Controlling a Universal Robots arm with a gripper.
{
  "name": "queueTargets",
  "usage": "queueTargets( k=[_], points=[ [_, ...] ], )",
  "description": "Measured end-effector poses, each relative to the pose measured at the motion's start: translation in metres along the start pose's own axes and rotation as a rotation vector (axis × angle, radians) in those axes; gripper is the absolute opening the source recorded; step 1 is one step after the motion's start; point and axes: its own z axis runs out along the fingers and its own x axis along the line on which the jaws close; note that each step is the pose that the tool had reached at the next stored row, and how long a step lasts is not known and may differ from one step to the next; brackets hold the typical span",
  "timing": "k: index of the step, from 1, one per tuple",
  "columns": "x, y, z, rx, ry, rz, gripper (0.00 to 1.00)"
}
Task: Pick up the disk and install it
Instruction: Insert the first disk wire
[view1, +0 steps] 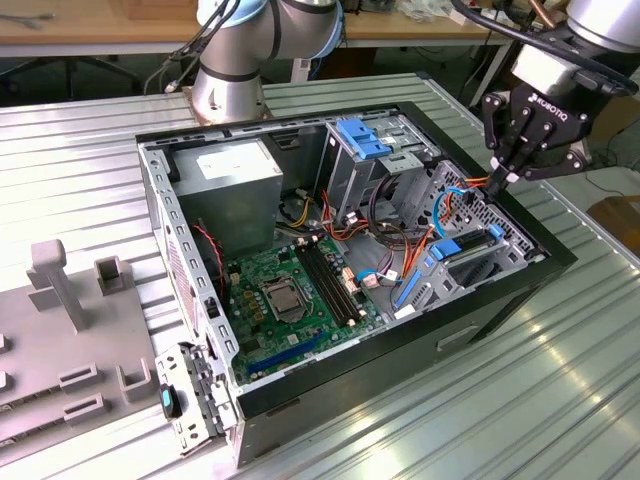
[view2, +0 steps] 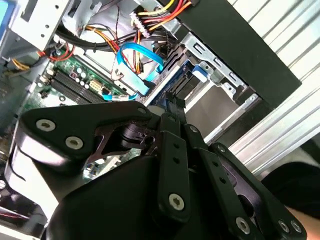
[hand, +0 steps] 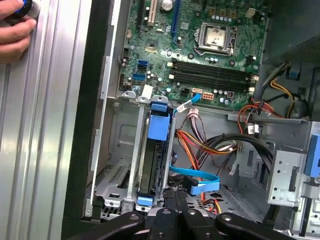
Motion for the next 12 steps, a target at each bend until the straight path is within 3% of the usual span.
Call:
queueTargets(
  k=[2, 6, 8, 12],
  points=[
    [0.0, -0.0001, 0.0, -0.0002, -0.0009, -0.03, 0.11],
    [-0.002, -0.0012, -0.002, -0.0012, 0.0056, -0.043, 0.11],
    [-0.0042, -0.0017, -0.0031, -0.0012, 0.0054, -0.046, 0.11],
    [-0.0047, -0.0017, -0.0027, -0.0012, 0.0017, -0.151, 0.11]
  ],
)
